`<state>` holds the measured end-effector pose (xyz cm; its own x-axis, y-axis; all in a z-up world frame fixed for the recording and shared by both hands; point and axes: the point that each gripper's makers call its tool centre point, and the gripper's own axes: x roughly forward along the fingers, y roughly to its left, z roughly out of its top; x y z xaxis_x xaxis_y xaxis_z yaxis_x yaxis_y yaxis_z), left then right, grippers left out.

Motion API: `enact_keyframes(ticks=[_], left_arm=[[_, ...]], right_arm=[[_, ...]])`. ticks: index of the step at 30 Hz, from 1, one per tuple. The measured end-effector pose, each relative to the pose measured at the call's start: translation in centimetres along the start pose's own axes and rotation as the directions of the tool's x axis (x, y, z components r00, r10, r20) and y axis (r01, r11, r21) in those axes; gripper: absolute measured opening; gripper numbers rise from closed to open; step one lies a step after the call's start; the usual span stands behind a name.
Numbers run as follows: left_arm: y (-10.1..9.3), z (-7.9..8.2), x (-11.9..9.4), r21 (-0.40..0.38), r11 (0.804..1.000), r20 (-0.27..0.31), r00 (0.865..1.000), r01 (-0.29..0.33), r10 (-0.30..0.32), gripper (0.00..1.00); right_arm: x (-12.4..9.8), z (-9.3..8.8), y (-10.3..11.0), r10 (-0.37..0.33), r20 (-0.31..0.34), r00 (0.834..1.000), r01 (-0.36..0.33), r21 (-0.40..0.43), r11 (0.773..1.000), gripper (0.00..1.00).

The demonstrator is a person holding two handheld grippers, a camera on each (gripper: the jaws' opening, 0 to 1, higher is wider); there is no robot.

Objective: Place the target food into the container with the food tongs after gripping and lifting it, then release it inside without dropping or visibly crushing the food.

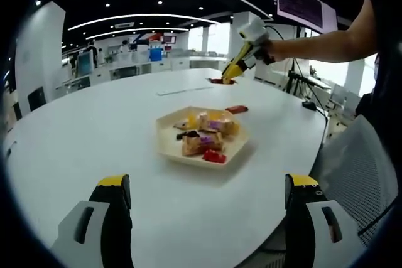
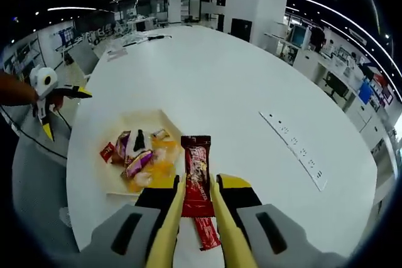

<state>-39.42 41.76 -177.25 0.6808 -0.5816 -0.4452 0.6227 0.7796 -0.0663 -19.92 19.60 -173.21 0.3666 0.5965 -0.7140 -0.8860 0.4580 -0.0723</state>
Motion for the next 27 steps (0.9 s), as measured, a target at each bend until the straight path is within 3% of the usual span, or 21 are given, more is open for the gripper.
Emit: enact_keyframes(ticks=[10,27], left_arm=[[0.1,0.4,-0.2,-0.004,1.0,0.016,1.0,-0.007,0.007,0.99],[0.1,0.9,-0.3,-0.004,1.0,0.037,0.999,-0.008,0.008,0.99]], right_arm=[[1.6,3.4,3.8,0.052,0.016,0.999,-0.051,-0.053,0.997,0.22],[2.7,6.4,8.9,0.119,0.035,0.992,-0.115,-0.096,0.989,0.22]])
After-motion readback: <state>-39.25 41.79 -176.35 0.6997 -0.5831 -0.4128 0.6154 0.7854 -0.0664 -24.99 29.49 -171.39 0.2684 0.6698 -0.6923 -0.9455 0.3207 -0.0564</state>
